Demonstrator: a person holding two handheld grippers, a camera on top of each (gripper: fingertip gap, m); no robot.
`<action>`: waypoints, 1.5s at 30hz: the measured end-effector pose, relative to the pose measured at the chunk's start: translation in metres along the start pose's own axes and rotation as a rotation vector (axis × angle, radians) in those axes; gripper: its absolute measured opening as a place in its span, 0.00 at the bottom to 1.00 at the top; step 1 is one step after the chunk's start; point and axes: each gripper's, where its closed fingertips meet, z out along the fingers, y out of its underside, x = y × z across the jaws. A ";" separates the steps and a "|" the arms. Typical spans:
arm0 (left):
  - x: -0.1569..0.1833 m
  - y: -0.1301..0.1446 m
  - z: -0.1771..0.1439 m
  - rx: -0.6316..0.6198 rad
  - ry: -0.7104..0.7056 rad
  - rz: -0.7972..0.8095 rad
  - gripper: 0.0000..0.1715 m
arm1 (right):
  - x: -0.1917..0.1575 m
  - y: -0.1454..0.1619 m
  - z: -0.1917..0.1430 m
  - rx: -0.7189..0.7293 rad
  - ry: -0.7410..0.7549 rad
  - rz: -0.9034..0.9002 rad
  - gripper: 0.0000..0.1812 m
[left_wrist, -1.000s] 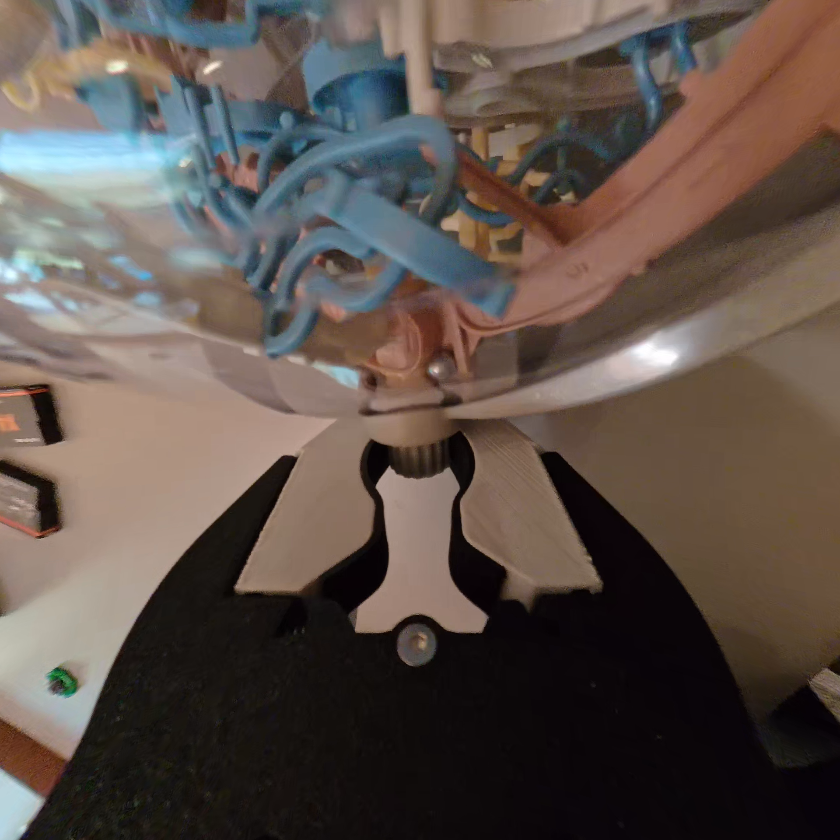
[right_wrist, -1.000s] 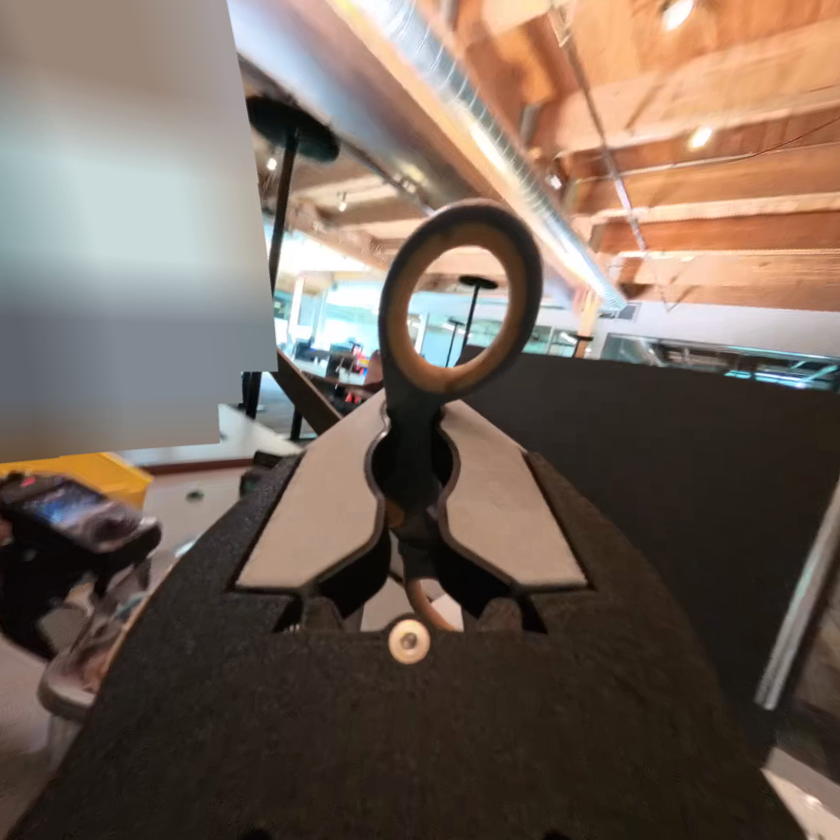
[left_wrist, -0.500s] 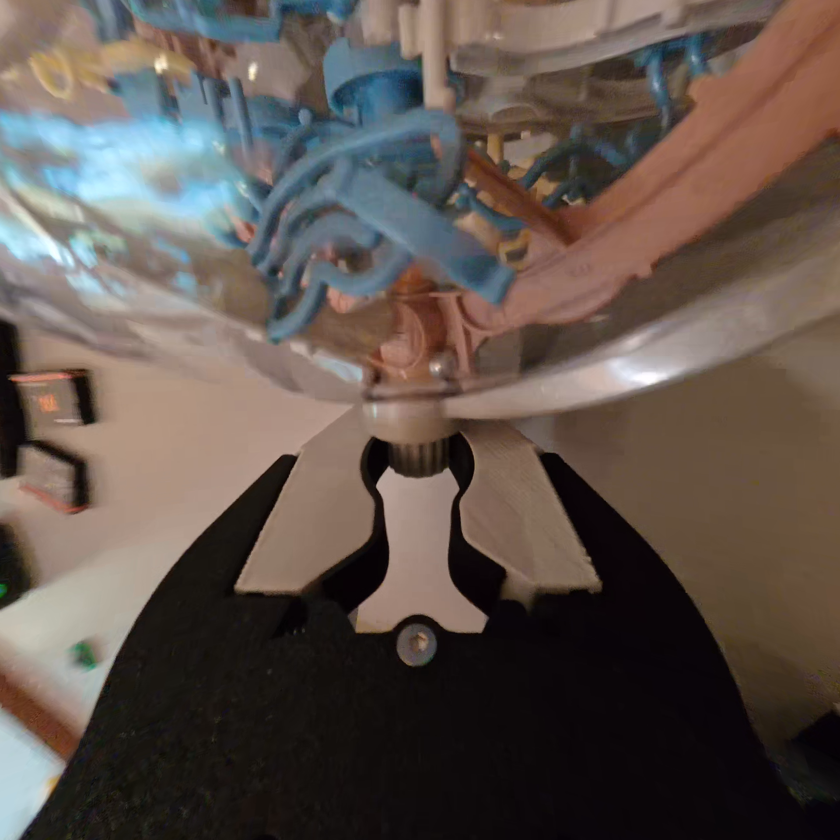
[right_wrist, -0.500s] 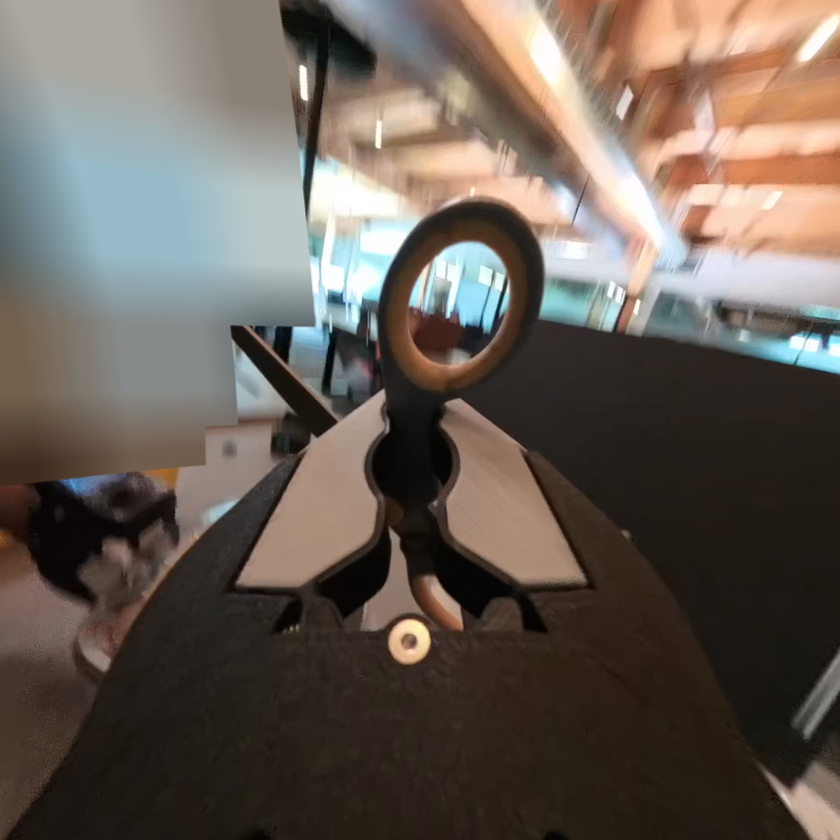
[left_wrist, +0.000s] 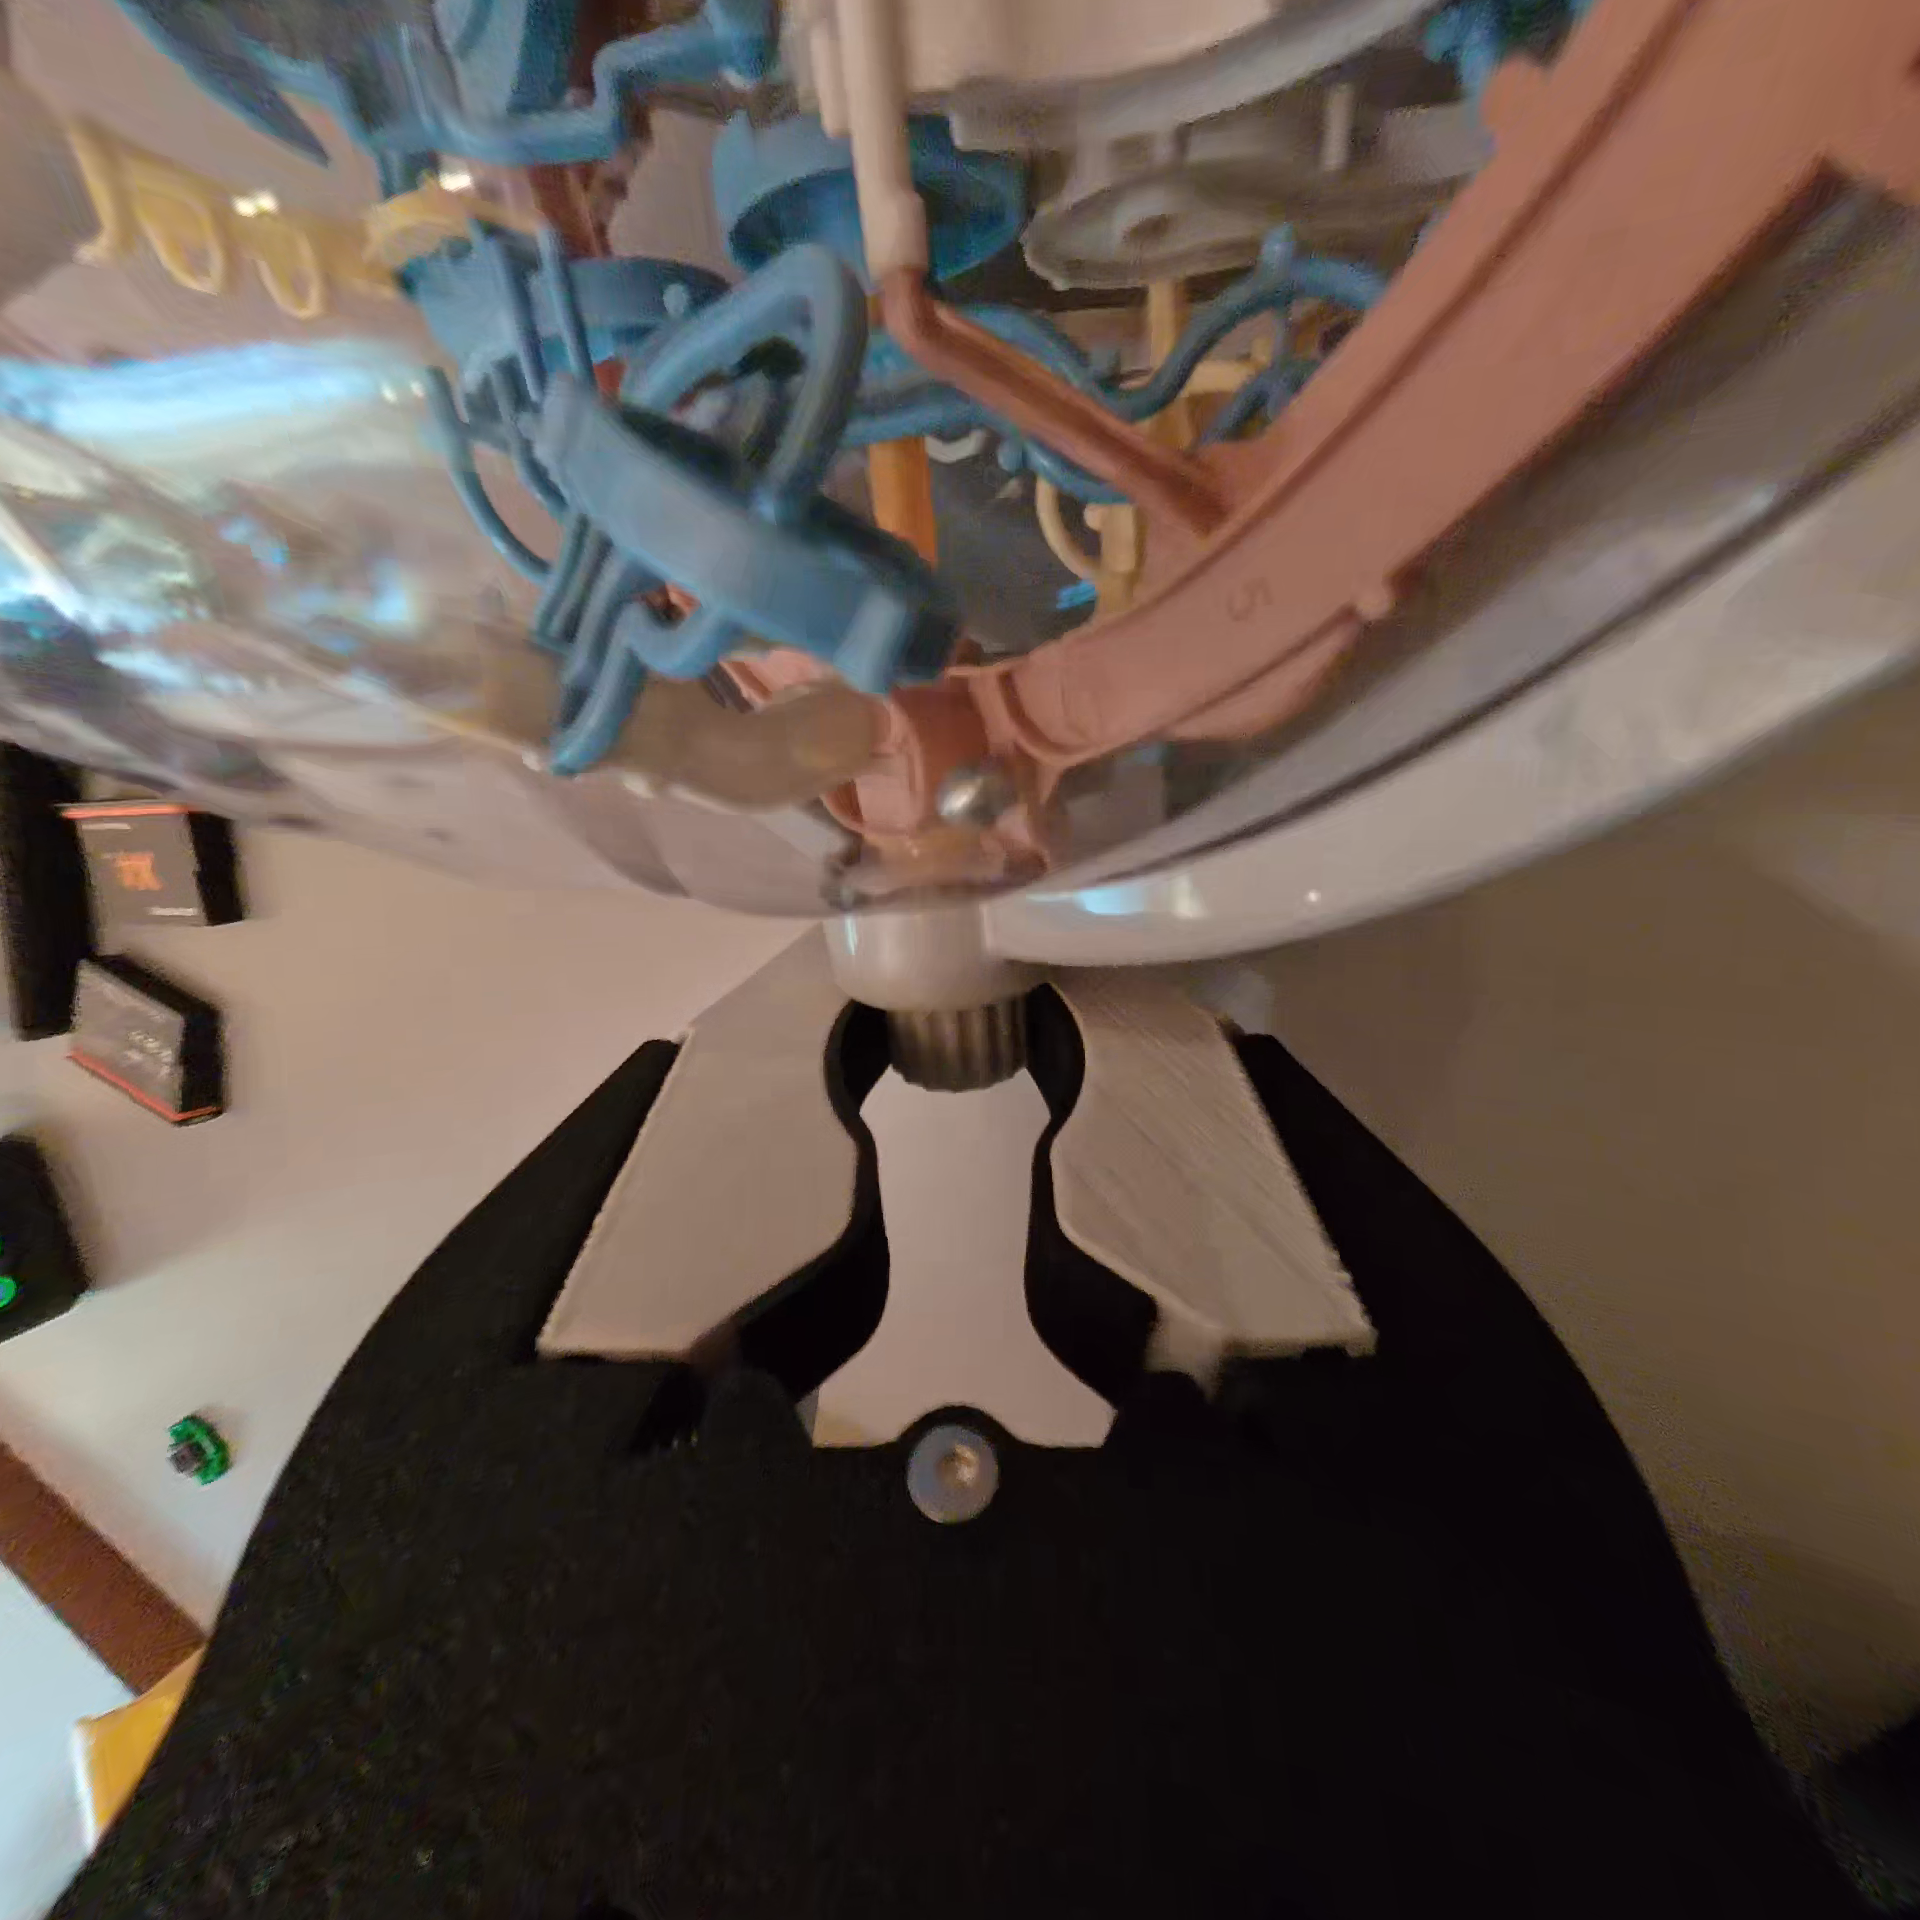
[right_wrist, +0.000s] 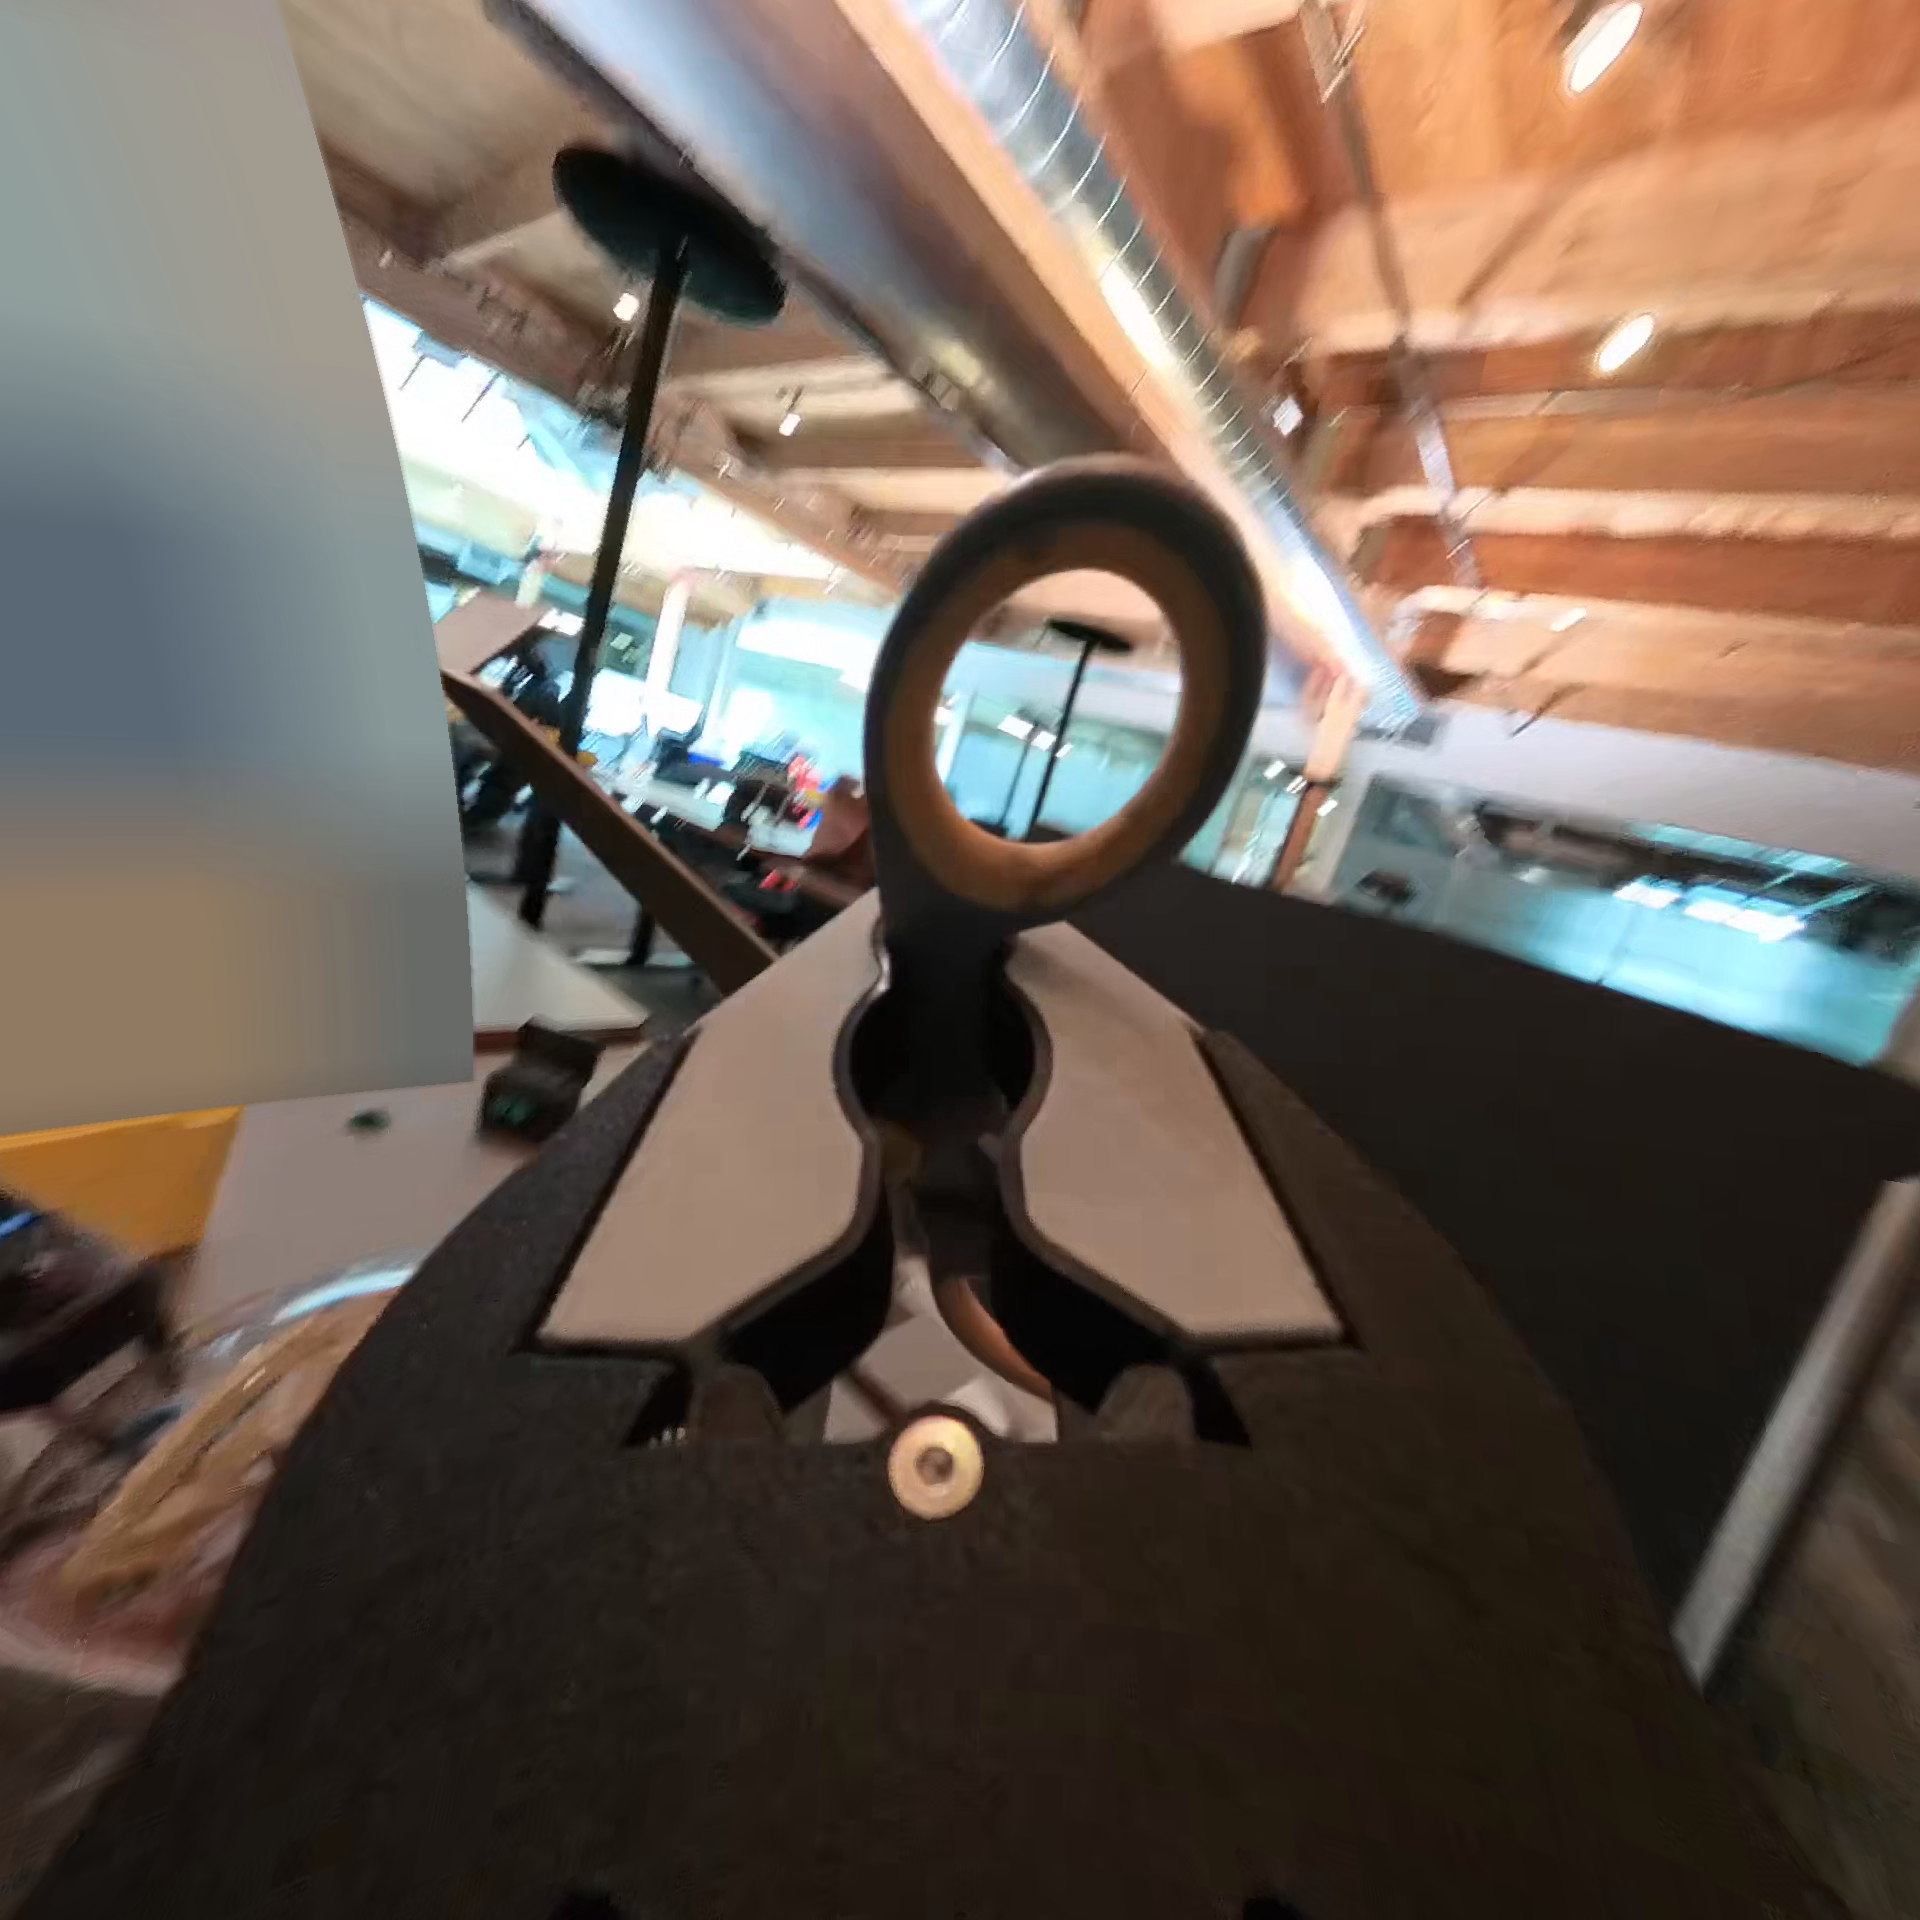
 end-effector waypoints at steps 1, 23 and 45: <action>-0.001 -0.001 0.000 0.006 -0.003 0.001 0.10 | 0.010 -0.012 -0.003 0.030 0.041 -0.037 0.04; 0.001 -0.005 -0.004 0.047 -0.039 0.038 0.10 | 0.027 -0.044 -0.027 0.008 0.012 -0.062 0.04; -0.013 -0.020 -0.007 0.153 -0.183 0.143 0.11 | -0.057 0.073 -0.040 -0.319 -0.178 0.016 0.04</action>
